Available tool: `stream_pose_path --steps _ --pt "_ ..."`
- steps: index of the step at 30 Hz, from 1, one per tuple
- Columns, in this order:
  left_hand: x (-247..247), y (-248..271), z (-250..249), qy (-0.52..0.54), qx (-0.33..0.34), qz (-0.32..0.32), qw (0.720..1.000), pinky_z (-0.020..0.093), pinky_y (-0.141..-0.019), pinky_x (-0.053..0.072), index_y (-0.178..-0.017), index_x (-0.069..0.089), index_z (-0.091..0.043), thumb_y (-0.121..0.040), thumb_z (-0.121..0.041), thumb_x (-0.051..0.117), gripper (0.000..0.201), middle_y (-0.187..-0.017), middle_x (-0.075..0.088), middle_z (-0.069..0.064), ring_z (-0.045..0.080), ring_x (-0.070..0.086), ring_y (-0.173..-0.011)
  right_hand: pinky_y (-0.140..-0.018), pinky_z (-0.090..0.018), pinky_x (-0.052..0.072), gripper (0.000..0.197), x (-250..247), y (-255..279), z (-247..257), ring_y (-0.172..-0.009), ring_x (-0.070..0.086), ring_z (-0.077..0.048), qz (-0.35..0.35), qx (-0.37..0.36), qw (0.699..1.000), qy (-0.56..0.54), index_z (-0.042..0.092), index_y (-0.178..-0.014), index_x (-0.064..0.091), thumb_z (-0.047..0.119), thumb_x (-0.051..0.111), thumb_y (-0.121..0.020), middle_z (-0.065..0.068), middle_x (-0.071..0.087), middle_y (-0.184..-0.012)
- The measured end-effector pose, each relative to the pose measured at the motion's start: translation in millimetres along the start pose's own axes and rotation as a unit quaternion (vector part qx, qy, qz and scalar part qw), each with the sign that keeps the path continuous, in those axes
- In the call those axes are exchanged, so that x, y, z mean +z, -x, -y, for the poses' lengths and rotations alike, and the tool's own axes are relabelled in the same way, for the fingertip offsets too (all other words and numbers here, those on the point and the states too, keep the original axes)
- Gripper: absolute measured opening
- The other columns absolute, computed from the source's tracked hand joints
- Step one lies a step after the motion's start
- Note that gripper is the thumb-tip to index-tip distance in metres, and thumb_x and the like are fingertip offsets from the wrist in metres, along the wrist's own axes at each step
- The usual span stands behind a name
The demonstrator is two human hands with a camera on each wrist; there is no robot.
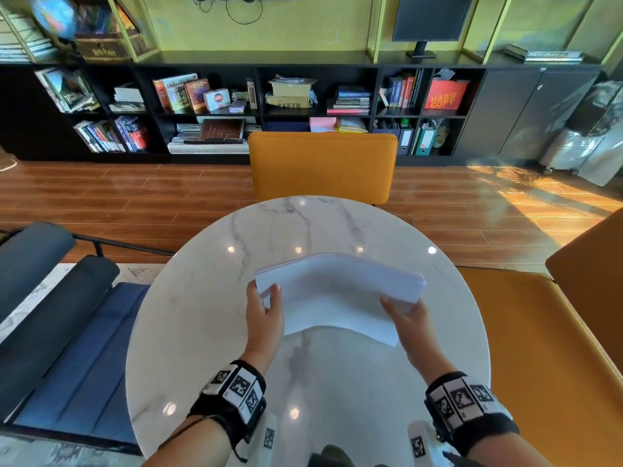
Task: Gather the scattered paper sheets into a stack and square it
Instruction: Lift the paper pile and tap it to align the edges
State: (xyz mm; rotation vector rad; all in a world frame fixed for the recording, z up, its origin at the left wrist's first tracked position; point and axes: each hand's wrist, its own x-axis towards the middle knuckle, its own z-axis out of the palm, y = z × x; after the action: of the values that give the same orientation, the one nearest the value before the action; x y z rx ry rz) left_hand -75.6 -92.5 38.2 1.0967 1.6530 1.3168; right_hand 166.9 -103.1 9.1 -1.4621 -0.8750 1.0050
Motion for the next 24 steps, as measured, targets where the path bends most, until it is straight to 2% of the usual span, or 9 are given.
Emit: stream_pose_path --steps 3,6,9,11,13,16,20,21,24 --pt "2 5 8 0.006 -0.045 0.007 0.999 0.039 -0.105 0.041 -0.145 0.026 -0.002 -0.097 -0.024 0.047 0.056 -0.132 0.052 0.013 0.027 0.05 -0.123 -0.077 -0.029 0.048 0.02 -1 2 -8 -0.094 0.067 -0.026 -0.002 0.021 0.999 0.027 0.009 -0.104 0.065 0.013 0.067 -0.085 -0.01 0.072 -0.099" --pt "6 -2 4 -0.019 -0.024 -0.018 0.999 0.033 -0.091 0.044 -0.136 0.039 0.001 -0.096 -0.016 0.049 0.044 -0.122 0.059 0.016 0.028 0.057 -0.111 -0.074 -0.028 0.049 0.022 -5 -3 -4 -0.095 0.066 -0.026 0.016 0.03 0.998 0.056 0.008 -0.107 0.063 0.015 0.065 -0.086 -0.012 0.071 -0.104" --pt "5 -8 -21 -0.053 0.026 -0.008 0.998 0.021 -0.079 0.036 -0.129 0.045 -0.003 -0.096 -0.013 0.048 0.035 -0.105 0.057 0.005 0.019 0.054 -0.098 -0.072 -0.028 0.049 0.032 -9 -11 8 -0.094 0.064 -0.025 0.03 0.032 0.995 0.088 0.004 -0.113 0.057 0.016 0.067 -0.085 -0.011 0.067 -0.106" --pt "2 -13 -38 -0.088 0.088 0.01 0.992 0.021 -0.082 0.037 -0.13 0.046 -0.005 -0.096 -0.013 0.049 0.035 -0.106 0.056 0.001 0.013 0.053 -0.096 -0.083 -0.035 0.047 0.062 -12 -14 20 -0.101 0.056 -0.024 -0.008 0.027 0.988 0.153 0.001 -0.13 0.045 0.024 0.073 -0.08 -0.011 0.055 -0.111" --pt "0 -18 -54 -0.133 0.172 0.015 0.976 0.015 -0.082 0.036 -0.127 0.05 -0.003 -0.095 -0.011 0.05 0.033 -0.106 0.055 -0.002 0.01 0.053 -0.094 -0.106 -0.043 0.038 0.099 -14 -15 37 -0.131 0.04 -0.025 -0.047 0.007 0.973 0.225 0.01 -0.149 0.018 0.036 0.077 -0.074 -0.012 0.036 -0.143" --pt "3 -25 -79 -0.171 0.293 0.034 0.94 0.006 -0.077 0.035 -0.115 0.057 0.002 -0.092 -0.005 0.052 0.025 -0.102 0.06 0.001 0.011 0.054 -0.091 -0.116 -0.043 0.027 0.111 -8 -9 74 -0.146 0.019 -0.021 -0.034 -0.121 0.956 0.264 0.018 -0.152 0.009 0.04 0.079 -0.069 -0.006 0.016 -0.159" --pt "16 -28 -106 -0.252 0.417 0.075 0.87 0.037 -0.073 0.044 -0.096 0.062 -0.002 -0.087 -0.006 0.053 0.013 -0.088 0.066 0.01 0.028 0.062 -0.082 -0.099 -0.006 0.032 0.08 16 4 123 -0.12 0.041 0.004 0.07 -0.268 0.931 0.236 0.02 -0.139 0.044 0.026 0.082 -0.069 0.011 0.049 -0.132" --pt "20 -26 -111 -0.267 0.443 0.073 0.853 0.036 -0.071 0.041 -0.092 0.061 -0.003 -0.086 -0.007 0.054 0.01 -0.084 0.065 0.01 0.028 0.06 -0.079 -0.093 -0.007 0.039 0.064 21 5 130 -0.109 0.05 0.002 0.086 -0.269 0.933 0.223 0.022 -0.129 0.054 0.023 0.081 -0.071 0.012 0.059 -0.121" --pt "25 -18 -127 -0.286 0.494 0.071 0.818 0.031 -0.072 0.031 -0.089 0.059 -0.008 -0.086 -0.017 0.048 0.014 -0.083 0.063 0.007 0.024 0.055 -0.079 -0.078 -0.042 0.056 0.015 28 6 139 -0.083 0.068 -0.018 0.108 -0.216 0.959 0.146 0.029 -0.092 0.07 0.023 0.074 -0.079 0.004 0.073 -0.085"
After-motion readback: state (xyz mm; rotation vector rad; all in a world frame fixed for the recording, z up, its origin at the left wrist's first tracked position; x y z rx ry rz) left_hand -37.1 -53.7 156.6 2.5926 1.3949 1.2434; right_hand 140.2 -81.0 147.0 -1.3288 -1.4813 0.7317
